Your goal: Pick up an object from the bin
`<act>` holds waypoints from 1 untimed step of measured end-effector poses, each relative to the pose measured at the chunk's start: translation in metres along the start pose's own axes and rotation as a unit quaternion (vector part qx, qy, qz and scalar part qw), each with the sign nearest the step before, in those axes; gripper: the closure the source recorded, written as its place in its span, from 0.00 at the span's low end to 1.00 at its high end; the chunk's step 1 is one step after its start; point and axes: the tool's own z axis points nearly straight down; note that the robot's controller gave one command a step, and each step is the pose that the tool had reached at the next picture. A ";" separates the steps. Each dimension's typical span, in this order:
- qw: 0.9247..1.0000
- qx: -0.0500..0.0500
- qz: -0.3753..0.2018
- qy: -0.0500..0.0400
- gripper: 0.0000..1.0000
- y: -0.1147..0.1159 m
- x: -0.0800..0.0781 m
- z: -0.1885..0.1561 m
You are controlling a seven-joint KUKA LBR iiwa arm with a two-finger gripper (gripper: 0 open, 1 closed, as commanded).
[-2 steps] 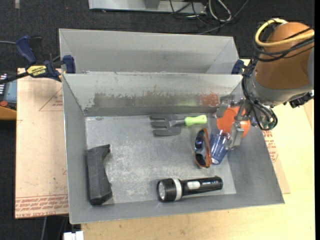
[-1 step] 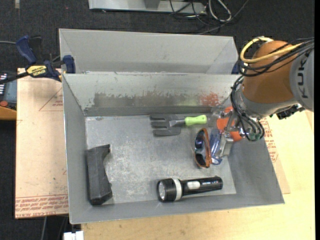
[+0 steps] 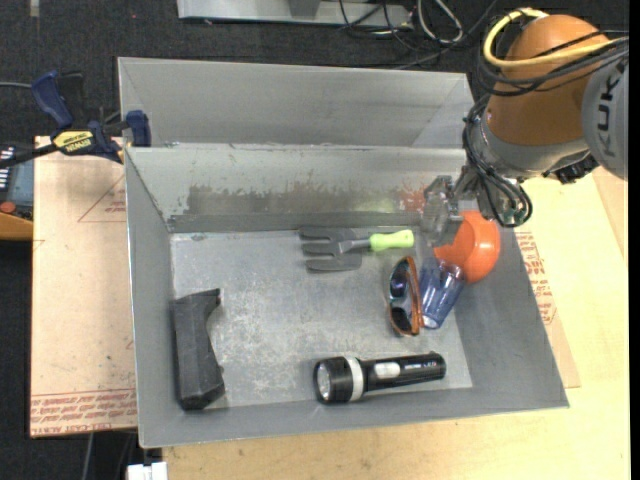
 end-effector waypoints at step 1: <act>1.000 0.000 0.000 0.000 1.00 0.000 0.000 0.000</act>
Offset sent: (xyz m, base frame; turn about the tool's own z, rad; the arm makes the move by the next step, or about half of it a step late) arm -0.0141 0.0005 -0.0245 -0.4822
